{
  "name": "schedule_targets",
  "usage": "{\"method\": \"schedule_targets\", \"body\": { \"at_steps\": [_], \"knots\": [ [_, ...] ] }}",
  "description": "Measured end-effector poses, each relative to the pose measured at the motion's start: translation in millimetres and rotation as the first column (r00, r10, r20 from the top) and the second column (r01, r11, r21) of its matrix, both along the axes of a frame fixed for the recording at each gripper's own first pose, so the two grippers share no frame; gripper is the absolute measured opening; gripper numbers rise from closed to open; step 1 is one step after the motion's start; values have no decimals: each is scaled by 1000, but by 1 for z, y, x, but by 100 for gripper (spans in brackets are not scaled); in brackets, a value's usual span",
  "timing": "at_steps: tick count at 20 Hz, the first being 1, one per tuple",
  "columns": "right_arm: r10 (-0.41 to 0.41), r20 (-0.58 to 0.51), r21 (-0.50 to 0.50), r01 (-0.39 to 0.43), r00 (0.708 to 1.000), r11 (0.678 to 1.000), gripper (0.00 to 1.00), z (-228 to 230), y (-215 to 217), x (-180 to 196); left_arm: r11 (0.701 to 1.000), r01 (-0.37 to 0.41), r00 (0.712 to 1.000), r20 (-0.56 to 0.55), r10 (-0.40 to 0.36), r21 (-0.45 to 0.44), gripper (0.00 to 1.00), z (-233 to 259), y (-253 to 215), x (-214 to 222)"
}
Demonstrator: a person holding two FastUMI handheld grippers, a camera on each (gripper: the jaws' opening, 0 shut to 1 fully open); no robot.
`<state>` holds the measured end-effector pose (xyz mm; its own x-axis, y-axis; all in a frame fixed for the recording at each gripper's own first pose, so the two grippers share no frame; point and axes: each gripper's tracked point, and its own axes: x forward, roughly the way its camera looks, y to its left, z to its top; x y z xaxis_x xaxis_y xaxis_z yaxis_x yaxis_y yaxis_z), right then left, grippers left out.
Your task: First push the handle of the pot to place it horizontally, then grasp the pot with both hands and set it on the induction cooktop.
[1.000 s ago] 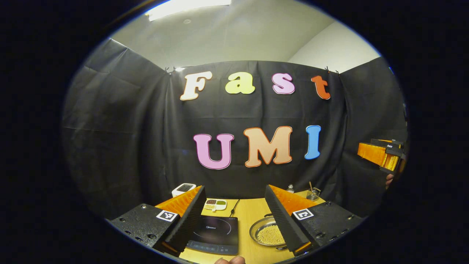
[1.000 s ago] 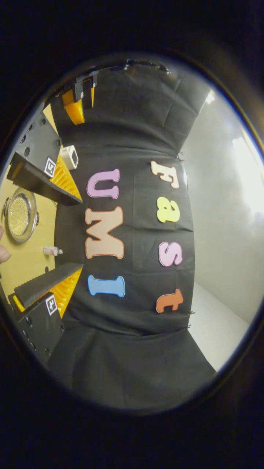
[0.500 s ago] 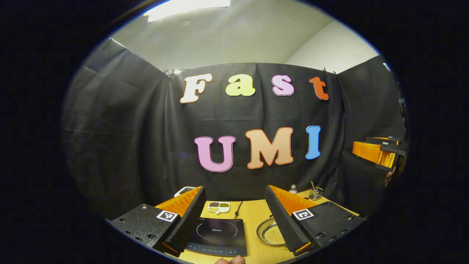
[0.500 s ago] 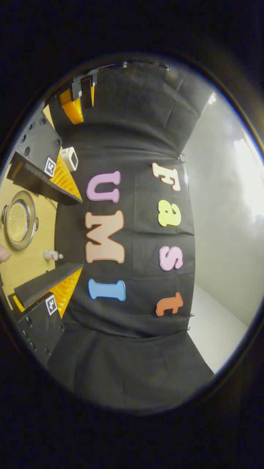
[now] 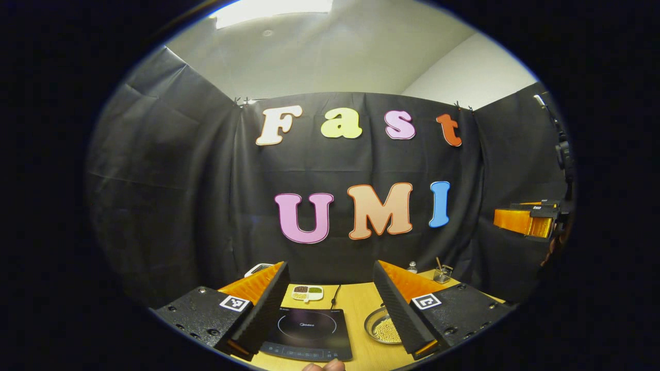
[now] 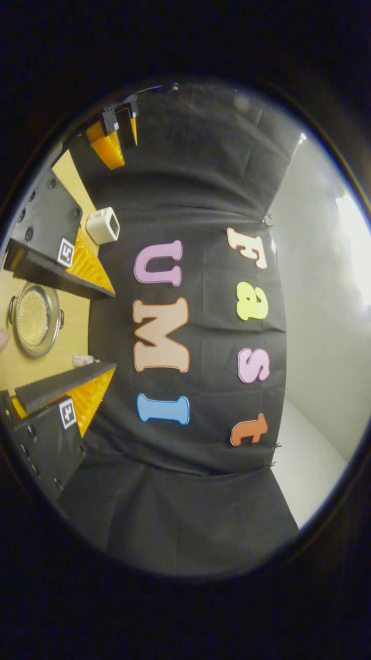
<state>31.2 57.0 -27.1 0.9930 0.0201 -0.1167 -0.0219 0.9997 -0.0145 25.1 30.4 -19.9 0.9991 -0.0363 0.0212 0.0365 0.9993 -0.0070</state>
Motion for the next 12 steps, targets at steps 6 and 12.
{"method": "schedule_targets", "body": {
  "at_steps": [6,12],
  "knots": [
    [64,-48,19,-63,997,998,16,-24,-4,30,999,-34,999,-22,34,-10,98,-1,-15,15],
    [255,-94,26,-254,962,967,0,-53,-12,51,993,-121,991,-52,120,-14,99,-1,-38,31]
  ]
}}
